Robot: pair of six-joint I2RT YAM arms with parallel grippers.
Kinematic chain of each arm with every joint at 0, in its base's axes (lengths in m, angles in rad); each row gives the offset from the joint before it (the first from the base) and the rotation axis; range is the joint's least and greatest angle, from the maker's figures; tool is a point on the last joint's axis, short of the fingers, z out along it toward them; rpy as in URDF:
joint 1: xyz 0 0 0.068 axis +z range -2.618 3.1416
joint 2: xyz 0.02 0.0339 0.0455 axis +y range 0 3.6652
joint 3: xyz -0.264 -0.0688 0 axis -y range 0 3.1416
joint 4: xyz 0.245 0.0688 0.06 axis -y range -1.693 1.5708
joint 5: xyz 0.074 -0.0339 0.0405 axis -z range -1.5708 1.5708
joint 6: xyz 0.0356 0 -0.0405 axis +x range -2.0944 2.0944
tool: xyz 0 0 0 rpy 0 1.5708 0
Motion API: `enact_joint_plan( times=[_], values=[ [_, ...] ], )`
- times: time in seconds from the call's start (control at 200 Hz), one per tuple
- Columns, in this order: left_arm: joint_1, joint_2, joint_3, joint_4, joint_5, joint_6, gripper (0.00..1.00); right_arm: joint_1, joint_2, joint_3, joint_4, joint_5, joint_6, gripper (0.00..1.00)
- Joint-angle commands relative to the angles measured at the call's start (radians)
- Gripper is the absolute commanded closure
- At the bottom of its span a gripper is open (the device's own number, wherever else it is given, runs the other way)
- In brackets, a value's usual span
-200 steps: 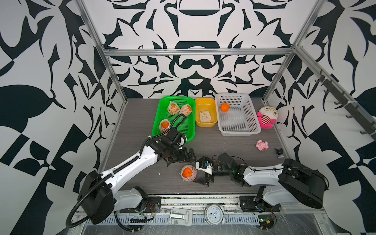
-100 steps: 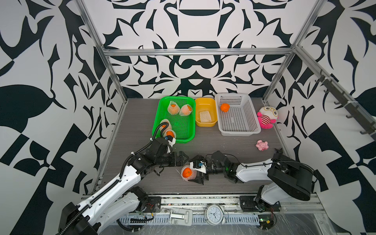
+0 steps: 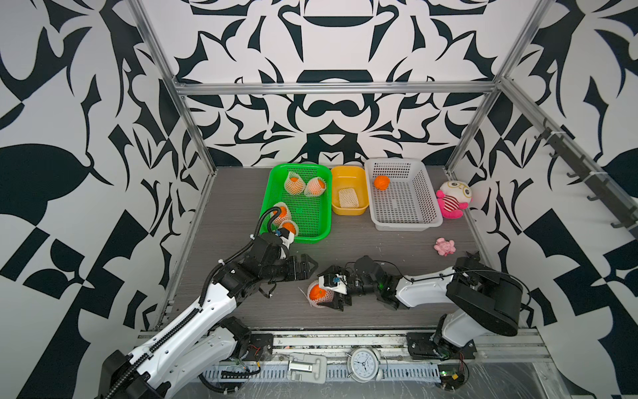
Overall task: Remove foam nets from oranges
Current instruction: Remove the foam net from the orange.
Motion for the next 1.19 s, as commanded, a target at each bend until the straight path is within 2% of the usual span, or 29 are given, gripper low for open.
enact_joint_plan(
  times=[0.0,0.445,0.79,1.19],
  values=[
    [0.015,0.011,-0.034,0.021,0.027,-0.012,0.00,0.005,-0.012,0.032,0.003,-0.008,-0.007,0.17],
    [0.031,0.047,-0.041,0.058,0.064,-0.011,0.00,0.005,-0.045,0.032,-0.035,-0.017,-0.005,0.36],
    [0.033,0.060,-0.047,0.069,0.067,-0.012,0.00,0.005,-0.057,0.029,-0.037,-0.012,0.005,0.46],
    [0.032,0.062,-0.049,0.078,0.068,-0.010,0.00,0.005,-0.074,0.023,-0.037,0.002,0.013,0.51]
  ],
)
